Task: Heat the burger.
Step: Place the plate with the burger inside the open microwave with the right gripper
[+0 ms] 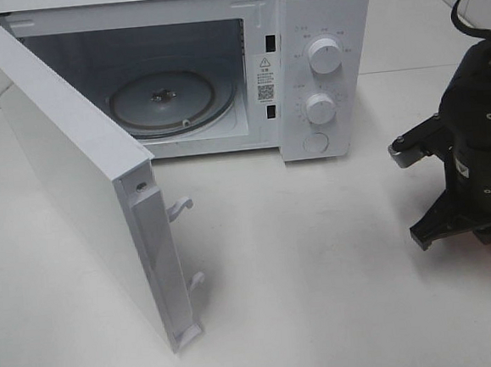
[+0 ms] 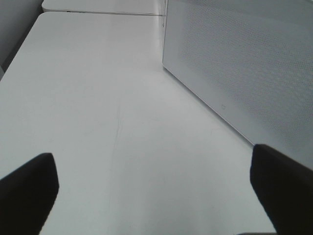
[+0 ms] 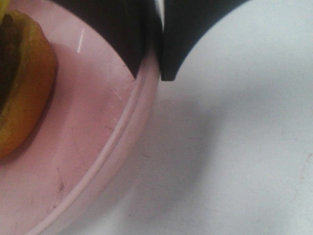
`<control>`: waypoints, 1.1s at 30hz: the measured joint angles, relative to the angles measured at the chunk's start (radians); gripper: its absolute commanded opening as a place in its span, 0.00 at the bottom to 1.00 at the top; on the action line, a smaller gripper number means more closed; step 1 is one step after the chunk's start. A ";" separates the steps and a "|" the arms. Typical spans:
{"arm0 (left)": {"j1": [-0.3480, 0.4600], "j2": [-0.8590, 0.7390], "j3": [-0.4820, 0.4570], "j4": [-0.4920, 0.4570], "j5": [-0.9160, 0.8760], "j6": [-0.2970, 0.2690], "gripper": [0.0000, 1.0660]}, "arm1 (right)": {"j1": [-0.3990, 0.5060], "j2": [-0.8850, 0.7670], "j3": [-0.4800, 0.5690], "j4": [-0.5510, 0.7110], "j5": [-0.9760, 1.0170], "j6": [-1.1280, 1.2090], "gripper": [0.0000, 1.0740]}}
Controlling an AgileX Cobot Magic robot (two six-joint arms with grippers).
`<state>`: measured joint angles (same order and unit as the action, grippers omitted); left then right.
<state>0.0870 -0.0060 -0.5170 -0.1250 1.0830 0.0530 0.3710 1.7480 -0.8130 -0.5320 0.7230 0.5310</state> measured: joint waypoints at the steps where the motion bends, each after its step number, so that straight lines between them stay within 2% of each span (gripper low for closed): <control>1: 0.000 0.000 0.000 0.000 0.000 0.000 0.94 | 0.010 -0.014 0.000 -0.008 0.017 0.000 0.00; 15: 0.000 0.000 0.000 0.000 0.000 0.000 0.94 | 0.085 -0.111 0.006 -0.033 0.099 0.002 0.00; 33: 0.000 0.000 0.000 0.000 0.000 0.000 0.94 | 0.274 -0.238 0.105 -0.035 0.130 0.003 0.00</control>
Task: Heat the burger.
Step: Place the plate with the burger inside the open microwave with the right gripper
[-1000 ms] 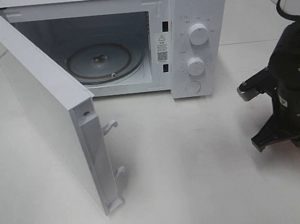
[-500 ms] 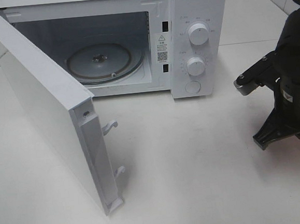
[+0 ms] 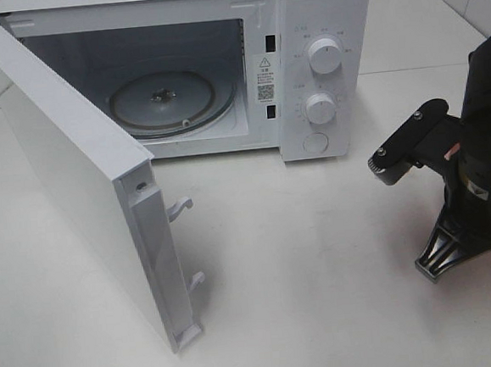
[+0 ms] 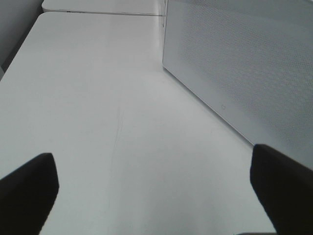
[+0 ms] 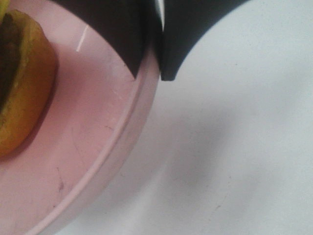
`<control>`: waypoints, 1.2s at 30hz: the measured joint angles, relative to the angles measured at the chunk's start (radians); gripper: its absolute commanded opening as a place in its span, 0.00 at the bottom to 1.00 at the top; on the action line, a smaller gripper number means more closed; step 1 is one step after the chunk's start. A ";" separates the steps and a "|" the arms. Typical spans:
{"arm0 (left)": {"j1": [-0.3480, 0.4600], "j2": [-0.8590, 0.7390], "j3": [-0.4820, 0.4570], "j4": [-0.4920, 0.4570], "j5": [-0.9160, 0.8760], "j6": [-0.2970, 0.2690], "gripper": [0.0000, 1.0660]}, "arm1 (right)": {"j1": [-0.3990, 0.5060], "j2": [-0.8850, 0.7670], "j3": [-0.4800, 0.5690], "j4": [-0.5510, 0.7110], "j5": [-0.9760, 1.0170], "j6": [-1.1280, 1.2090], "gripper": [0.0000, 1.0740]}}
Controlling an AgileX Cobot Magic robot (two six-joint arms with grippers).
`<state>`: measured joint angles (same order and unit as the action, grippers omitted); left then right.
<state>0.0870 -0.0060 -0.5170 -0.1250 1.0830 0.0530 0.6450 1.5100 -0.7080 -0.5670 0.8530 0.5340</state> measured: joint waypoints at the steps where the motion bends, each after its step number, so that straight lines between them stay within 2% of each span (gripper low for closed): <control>1: 0.000 0.000 0.000 0.000 0.000 0.000 0.94 | 0.028 -0.004 0.007 0.000 0.014 0.000 0.00; 21: 0.000 0.000 0.000 0.000 0.000 0.000 0.94 | 0.266 -0.013 0.016 -0.001 0.091 -0.004 0.00; 23: 0.000 0.000 0.000 0.000 0.000 0.000 0.94 | 0.317 -0.013 0.016 -0.002 0.099 -0.017 0.00; 28: 0.000 0.000 0.000 0.000 0.000 0.000 0.94 | 0.355 -0.013 0.016 -0.009 0.110 -0.029 0.00; 30: 0.000 0.000 0.000 0.000 0.000 0.000 0.94 | 0.401 -0.019 0.016 -0.020 0.118 -0.048 0.00; 36: 0.000 0.000 0.000 0.000 0.000 0.000 0.94 | 0.429 -0.061 0.016 -0.034 0.117 -0.086 0.00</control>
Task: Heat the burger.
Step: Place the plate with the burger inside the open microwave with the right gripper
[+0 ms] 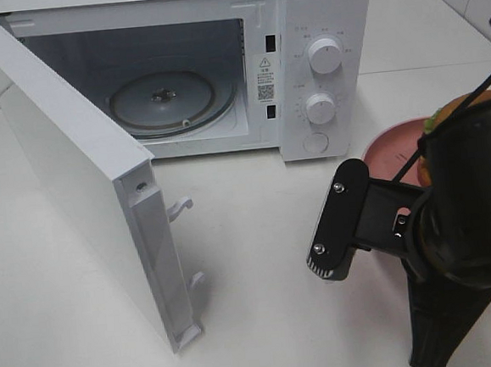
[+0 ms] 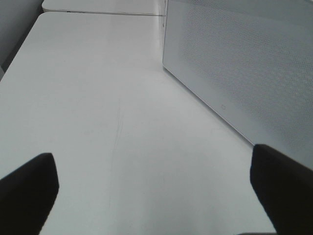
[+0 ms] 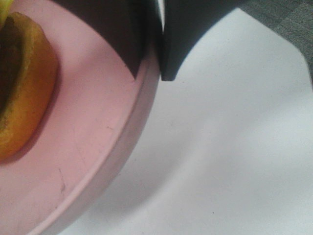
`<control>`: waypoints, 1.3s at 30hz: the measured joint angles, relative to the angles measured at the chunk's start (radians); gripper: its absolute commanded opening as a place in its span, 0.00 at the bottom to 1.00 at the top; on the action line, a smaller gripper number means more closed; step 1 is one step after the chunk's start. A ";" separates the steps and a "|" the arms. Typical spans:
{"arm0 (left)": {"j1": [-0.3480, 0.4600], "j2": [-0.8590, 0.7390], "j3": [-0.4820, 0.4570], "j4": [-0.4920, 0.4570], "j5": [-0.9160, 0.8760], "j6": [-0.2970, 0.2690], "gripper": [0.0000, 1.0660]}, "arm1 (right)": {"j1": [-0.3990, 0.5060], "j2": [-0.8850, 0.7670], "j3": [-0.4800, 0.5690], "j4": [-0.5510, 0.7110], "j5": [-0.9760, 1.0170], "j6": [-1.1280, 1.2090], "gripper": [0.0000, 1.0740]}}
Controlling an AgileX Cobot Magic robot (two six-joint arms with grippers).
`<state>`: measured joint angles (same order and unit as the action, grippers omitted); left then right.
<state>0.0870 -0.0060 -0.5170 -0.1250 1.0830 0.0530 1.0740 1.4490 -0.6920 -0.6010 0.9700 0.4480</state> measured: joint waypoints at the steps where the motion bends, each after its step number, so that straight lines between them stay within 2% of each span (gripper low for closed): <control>1: 0.000 0.000 0.000 0.000 0.000 0.000 0.94 | 0.001 -0.008 0.000 -0.002 0.001 -0.009 0.00; 24: 0.000 0.000 0.000 0.000 -0.001 0.000 0.94 | 0.001 -0.191 0.001 -0.028 0.012 -0.429 0.00; 39: 0.000 0.000 0.000 0.000 -0.002 0.000 0.94 | 0.001 -0.205 0.001 -0.026 -0.073 -0.684 0.02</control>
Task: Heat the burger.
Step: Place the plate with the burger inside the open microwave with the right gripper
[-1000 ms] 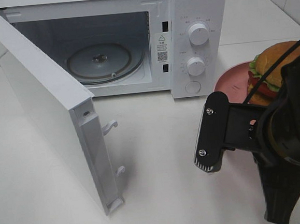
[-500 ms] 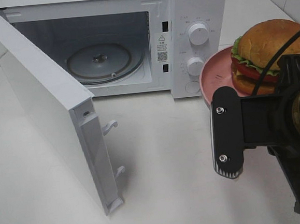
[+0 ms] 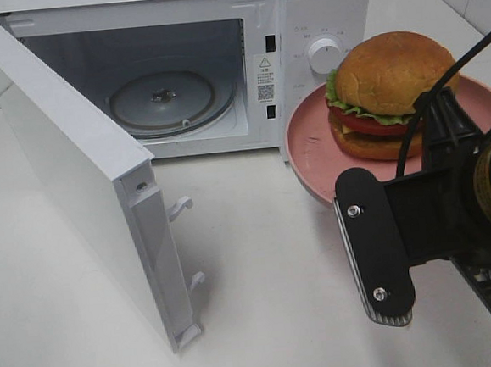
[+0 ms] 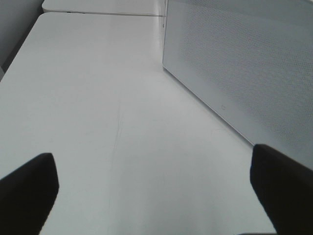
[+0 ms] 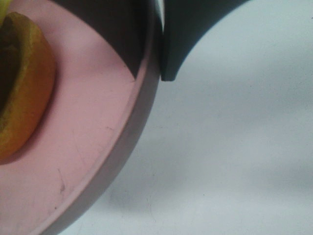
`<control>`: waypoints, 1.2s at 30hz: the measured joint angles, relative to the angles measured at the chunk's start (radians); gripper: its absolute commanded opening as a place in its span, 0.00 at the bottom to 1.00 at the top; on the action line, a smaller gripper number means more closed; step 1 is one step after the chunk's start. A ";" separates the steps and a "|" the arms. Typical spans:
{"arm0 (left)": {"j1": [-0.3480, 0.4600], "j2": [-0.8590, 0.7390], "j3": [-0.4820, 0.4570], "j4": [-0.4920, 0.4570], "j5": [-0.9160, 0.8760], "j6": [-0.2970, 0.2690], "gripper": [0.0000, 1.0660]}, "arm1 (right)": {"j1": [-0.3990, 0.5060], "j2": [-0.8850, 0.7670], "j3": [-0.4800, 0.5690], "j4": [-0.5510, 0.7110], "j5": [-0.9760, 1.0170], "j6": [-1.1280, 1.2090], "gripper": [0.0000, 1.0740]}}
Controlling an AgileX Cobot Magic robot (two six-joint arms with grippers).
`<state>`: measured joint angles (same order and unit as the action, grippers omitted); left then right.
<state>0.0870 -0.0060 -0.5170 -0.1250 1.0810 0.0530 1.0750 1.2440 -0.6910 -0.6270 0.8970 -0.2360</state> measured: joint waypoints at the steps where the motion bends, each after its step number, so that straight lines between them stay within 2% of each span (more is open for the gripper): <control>1: 0.000 0.000 0.000 0.000 0.000 0.000 0.94 | 0.000 0.000 0.000 0.000 0.000 0.000 0.02; 15: 0.000 0.000 0.000 0.000 0.000 0.000 0.94 | 0.000 0.000 0.002 0.015 -0.149 -0.018 0.00; 20: 0.000 0.000 0.000 0.000 0.000 0.000 0.94 | -0.013 0.000 0.002 0.037 -0.158 -0.104 0.00; 33: 0.000 0.000 0.000 0.000 0.000 0.000 0.94 | -0.165 0.000 0.002 0.168 -0.234 -0.479 0.00; 36: 0.000 0.000 0.000 0.000 0.000 0.000 0.94 | -0.199 0.000 0.003 0.240 -0.274 -0.603 0.00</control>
<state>0.0870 -0.0060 -0.5170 -0.1250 1.0810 0.0530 0.8760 1.2440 -0.6880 -0.3870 0.6230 -0.8390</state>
